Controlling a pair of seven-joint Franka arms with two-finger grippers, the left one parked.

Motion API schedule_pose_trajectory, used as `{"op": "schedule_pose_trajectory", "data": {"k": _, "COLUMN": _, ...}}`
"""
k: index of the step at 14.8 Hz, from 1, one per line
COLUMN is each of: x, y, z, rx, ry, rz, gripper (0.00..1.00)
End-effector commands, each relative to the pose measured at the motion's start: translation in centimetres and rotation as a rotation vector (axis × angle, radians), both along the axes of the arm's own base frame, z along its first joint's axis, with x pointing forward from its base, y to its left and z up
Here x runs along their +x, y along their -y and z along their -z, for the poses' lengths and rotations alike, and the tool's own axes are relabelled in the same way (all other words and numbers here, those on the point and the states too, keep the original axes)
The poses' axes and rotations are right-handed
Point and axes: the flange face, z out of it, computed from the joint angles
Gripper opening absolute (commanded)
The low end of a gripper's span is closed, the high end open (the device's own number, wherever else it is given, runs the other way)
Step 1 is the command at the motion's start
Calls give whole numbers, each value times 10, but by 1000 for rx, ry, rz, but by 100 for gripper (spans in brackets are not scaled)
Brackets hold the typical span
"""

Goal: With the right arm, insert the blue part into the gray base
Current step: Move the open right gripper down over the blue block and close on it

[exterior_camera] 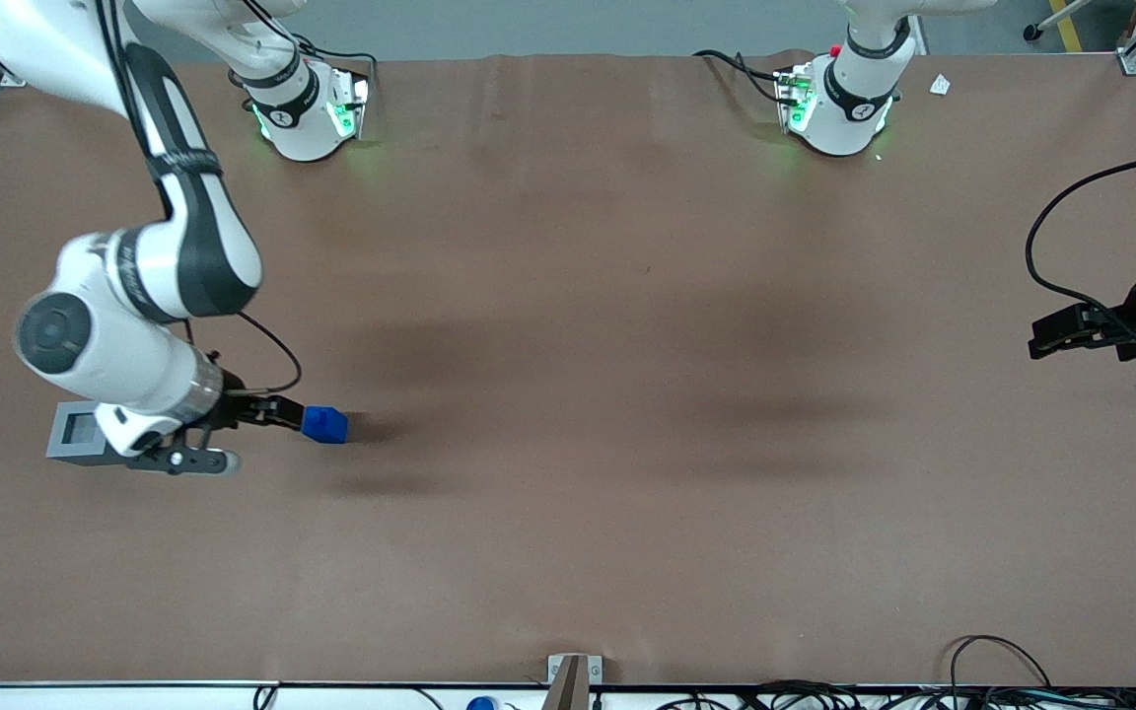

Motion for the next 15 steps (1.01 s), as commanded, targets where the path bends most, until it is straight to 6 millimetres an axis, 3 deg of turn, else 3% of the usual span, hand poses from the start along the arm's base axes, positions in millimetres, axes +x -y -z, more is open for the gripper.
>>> {"op": "schedule_pose_trajectory", "data": {"k": 1, "x": -10, "y": -4, "z": 34, "rx": -9, "ry": -20, "rz": 3, "gripper": 100}}
{"op": "schedule_pose_trajectory", "data": {"k": 8, "x": -22, "y": -8, "z": 91, "rx": -15, "ry": -33, "rz": 2, "gripper": 100}}
{"op": "schedule_pose_trajectory", "data": {"k": 11, "x": -24, "y": -8, "z": 97, "rx": -14, "ry": -34, "rz": 14, "gripper": 99}}
{"op": "schedule_pose_trajectory", "data": {"k": 13, "x": -25, "y": -10, "z": 103, "rx": -16, "ry": -39, "rz": 13, "gripper": 92}}
{"op": "schedule_pose_trajectory", "data": {"k": 15, "x": -26, "y": -12, "z": 103, "rx": -16, "ry": -42, "rz": 11, "gripper": 76}}
